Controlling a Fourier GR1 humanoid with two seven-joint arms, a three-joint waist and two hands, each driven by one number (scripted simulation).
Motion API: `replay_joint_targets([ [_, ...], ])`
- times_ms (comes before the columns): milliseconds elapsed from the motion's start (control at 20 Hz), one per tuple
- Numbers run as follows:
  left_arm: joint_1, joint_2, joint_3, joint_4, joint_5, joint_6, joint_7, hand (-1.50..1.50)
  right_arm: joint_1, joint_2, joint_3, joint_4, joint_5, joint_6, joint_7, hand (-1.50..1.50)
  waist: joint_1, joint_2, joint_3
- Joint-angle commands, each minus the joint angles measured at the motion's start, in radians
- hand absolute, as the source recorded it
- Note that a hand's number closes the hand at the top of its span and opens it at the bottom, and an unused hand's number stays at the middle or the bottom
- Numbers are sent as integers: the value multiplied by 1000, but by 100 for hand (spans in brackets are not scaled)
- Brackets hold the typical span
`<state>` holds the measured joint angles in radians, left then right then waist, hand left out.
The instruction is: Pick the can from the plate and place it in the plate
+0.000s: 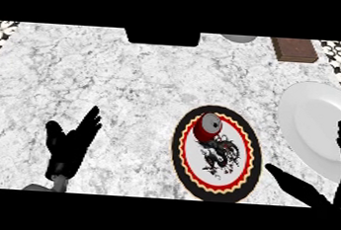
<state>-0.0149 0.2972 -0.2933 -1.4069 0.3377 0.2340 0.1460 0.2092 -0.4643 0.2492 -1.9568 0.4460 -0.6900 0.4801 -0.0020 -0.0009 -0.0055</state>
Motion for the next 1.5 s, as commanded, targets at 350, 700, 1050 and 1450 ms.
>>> replay_joint_targets([
  [350, -30, -24, 3, 16, -17, -8, 18, 0, -305, 16, 146, -99, 249, 447, 681, -150, 20, 3, 3],
  [700, 25, -23, 18, -9, -26, -29, 1, 0, -480, 251, 229, 126, 438, 496, 776, -150, 17, 1, 4],
  [1050, 13, -60, 18, 30, -70, -11, -13, 0, -512, 415, 235, 192, 440, 555, 795, -150, 6, 1, 5],
  [1450, 40, -54, 62, 28, -72, -77, -22, 0, -537, 457, 126, 356, 453, 540, 662, -150, 6, 1, 5],
])
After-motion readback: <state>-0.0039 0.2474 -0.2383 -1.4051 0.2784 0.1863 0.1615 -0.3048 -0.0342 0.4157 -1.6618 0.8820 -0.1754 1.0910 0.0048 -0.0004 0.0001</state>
